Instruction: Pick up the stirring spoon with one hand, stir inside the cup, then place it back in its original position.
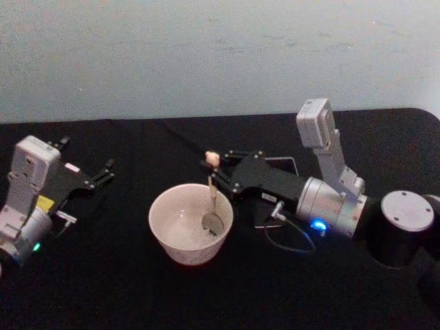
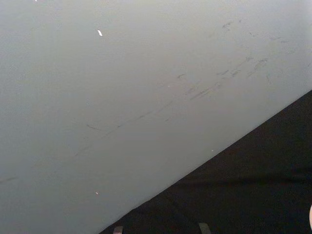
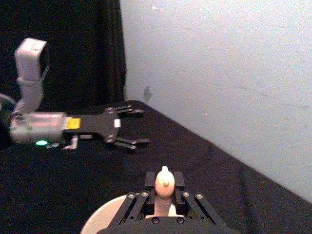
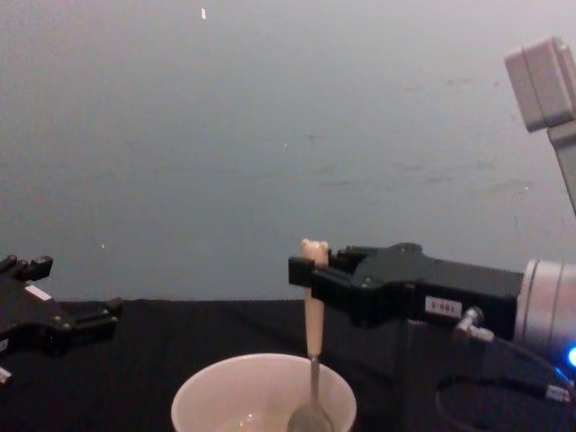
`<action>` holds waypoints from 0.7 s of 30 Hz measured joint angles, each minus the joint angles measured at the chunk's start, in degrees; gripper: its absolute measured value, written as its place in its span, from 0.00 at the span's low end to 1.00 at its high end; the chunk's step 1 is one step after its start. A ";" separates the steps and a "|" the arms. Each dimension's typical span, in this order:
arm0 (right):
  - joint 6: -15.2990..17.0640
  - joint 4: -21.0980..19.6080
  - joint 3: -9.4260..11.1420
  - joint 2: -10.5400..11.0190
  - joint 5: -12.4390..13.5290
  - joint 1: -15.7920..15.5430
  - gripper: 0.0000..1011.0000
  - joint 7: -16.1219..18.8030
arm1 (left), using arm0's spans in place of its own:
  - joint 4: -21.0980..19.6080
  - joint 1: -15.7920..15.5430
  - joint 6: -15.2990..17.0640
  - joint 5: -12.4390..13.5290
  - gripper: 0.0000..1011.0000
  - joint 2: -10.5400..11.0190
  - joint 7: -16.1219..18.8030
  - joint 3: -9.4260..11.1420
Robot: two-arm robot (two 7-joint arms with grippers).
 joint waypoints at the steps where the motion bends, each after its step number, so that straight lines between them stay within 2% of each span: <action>1: 0.09 -0.33 -0.12 0.17 0.04 -0.21 0.21 0.17 | 0.00 0.00 0.00 0.00 0.99 0.00 0.00 0.00; 12: 0.47 -1.94 -2.63 0.37 0.18 -1.22 0.21 1.95 | 0.00 0.00 0.00 0.00 0.99 0.00 0.00 0.00; 21: 0.35 -0.12 -4.16 -1.87 -0.20 0.37 0.21 1.86 | 0.00 0.00 0.00 0.00 0.99 0.00 0.00 0.00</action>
